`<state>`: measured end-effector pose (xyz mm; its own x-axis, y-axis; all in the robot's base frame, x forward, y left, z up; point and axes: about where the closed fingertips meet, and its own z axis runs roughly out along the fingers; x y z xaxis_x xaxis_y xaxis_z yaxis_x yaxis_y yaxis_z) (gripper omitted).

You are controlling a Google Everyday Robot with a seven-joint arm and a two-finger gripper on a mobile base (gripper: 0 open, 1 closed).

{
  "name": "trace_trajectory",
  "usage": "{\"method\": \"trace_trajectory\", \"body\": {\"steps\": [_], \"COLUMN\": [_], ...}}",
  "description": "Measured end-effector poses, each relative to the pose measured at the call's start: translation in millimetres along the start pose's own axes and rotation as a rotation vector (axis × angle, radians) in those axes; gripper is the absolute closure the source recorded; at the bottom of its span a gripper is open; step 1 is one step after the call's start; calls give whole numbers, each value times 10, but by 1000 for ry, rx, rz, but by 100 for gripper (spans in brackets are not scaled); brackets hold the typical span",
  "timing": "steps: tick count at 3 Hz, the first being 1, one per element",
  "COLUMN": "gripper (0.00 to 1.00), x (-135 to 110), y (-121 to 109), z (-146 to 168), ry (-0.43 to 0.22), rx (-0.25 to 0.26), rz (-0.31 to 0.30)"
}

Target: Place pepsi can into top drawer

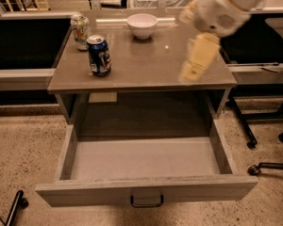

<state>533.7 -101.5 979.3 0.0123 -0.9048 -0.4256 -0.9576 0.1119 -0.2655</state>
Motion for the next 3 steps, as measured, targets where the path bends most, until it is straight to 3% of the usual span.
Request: {"method": "trace_trajectory", "body": {"steps": [1, 2, 3], "gripper": [0, 0, 0], "x": [-709, -1128, -1237], "y": [-409, -648, -805], "z": [349, 801, 1364], "ry": [-209, -315, -307], "rx": [-14, -36, -67], "rz": [-31, 1, 99]}}
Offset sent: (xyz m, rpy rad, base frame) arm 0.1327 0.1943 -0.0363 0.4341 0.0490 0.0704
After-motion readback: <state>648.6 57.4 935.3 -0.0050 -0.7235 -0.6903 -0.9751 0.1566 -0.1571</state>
